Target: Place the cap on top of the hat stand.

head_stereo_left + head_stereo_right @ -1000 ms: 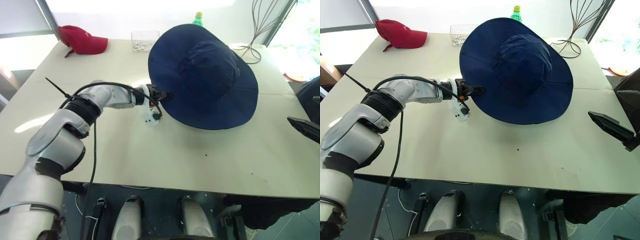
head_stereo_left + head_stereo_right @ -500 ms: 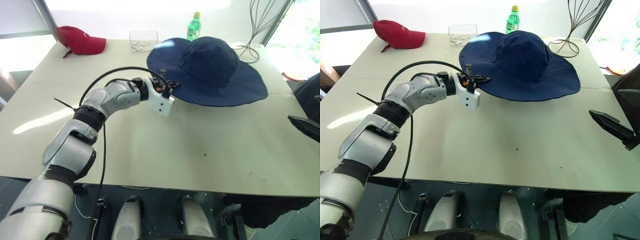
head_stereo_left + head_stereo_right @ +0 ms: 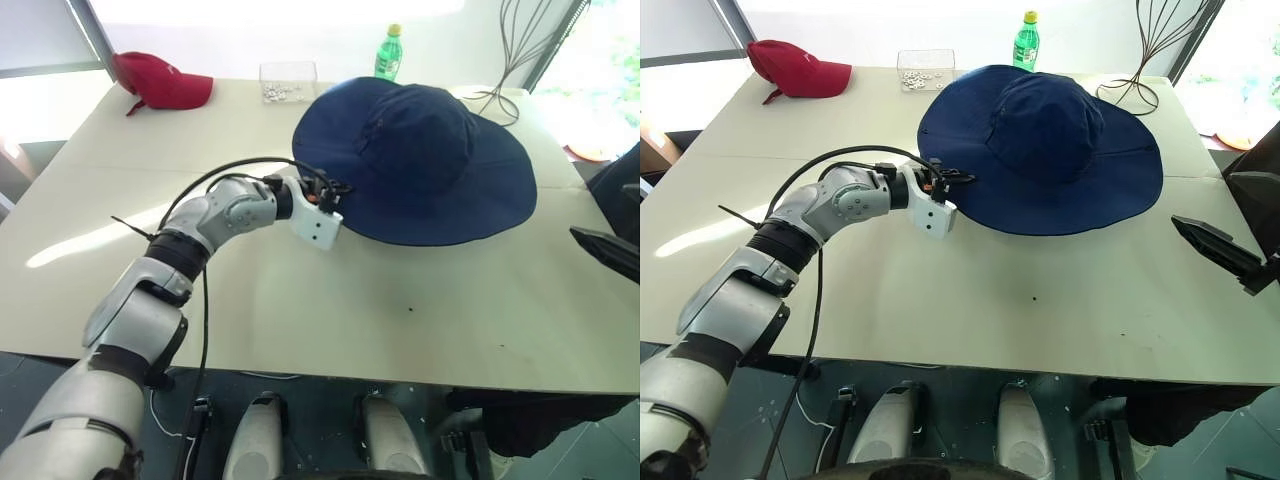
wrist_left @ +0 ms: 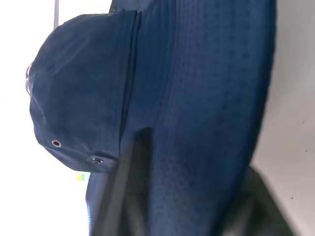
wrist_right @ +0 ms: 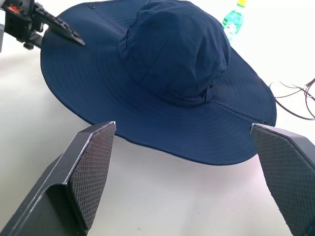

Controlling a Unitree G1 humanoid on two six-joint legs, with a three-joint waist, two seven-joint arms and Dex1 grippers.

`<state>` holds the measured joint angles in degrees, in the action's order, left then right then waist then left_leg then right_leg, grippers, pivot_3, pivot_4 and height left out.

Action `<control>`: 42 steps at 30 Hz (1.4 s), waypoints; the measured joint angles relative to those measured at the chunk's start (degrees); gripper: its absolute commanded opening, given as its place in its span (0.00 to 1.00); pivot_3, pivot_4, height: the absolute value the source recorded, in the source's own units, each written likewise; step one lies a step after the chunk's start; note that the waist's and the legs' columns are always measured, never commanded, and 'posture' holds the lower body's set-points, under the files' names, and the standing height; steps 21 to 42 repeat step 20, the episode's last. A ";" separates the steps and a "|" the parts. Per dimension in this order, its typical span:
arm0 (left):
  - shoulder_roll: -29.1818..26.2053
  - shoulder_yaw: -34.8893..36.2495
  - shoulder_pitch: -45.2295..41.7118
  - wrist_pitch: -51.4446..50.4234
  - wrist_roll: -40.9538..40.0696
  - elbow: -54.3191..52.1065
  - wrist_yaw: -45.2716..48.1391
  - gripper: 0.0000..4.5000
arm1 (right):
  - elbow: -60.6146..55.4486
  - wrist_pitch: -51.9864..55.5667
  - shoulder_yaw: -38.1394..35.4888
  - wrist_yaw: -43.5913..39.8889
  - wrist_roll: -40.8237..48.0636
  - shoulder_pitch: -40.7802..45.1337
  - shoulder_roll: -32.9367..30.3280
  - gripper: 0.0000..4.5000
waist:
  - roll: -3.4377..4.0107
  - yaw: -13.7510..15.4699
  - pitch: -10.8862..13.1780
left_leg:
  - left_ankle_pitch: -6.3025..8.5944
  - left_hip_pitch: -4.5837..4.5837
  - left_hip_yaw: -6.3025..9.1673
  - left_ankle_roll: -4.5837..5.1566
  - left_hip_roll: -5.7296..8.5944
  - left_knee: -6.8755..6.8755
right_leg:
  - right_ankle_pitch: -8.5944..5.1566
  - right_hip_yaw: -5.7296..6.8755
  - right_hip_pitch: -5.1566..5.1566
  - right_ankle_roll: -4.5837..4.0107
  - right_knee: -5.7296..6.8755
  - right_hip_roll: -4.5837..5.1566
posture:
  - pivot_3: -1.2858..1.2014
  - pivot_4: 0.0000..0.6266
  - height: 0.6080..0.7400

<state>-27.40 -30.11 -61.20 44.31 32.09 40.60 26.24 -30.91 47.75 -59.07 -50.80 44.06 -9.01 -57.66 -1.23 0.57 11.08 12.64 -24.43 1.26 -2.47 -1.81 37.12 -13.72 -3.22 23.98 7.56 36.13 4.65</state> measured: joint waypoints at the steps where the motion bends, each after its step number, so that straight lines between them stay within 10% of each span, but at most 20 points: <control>1: -0.44 0.21 0.16 0.03 -0.52 -0.86 0.59 0.81 | 0.23 -0.15 0.17 -0.18 -0.13 0.07 -0.16 1.00 | 0.00 -0.02 0.00 | 0.00 0.00 0.00 0.00 0.00 0.00 | 0.00 0.00 0.00 0.00 0.00 0.00 | 0.52 0.24 0.99; 3: -2.67 1.37 1.70 0.02 -3.33 -3.66 3.64 0.98 | 1.04 -0.38 0.80 -0.62 -0.44 0.27 -1.14 1.00 | 0.02 -0.33 -0.01 | 0.00 0.03 0.00 0.00 -0.01 -0.02 | 0.00 0.00 0.00 0.00 0.01 0.00 | 0.52 0.24 0.99; 8: -8.87 6.63 9.13 -10.48 -19.02 -13.38 18.95 0.98 | 4.23 -1.09 2.05 -2.42 -1.54 1.04 -3.25 1.00 | 0.05 -1.25 -0.03 | 0.00 0.04 0.02 0.00 -0.03 -0.04 | 0.00 0.01 -0.01 -0.01 0.06 -0.01 | 0.52 0.24 0.99; 18: -24.85 26.10 5.48 -71.91 -64.23 -22.61 51.22 0.98 | 18.29 -4.72 5.41 -11.67 -6.89 1.66 -11.03 1.00 | 0.04 -1.16 0.01 | -0.01 0.21 0.14 0.02 -0.01 0.14 | -0.14 0.11 -0.34 -0.21 0.03 -0.02 | 0.52 0.24 0.99; 42: -26.13 29.48 -0.92 -78.91 -66.43 -15.37 53.84 0.98 | 22.54 -5.93 7.69 -12.88 -8.78 3.11 -13.00 1.00 | 0.04 -1.51 0.01 | 0.00 0.26 0.13 0.02 -0.01 0.12 | -0.15 0.10 -0.38 -0.22 -0.03 -0.02 | 0.52 0.24 0.99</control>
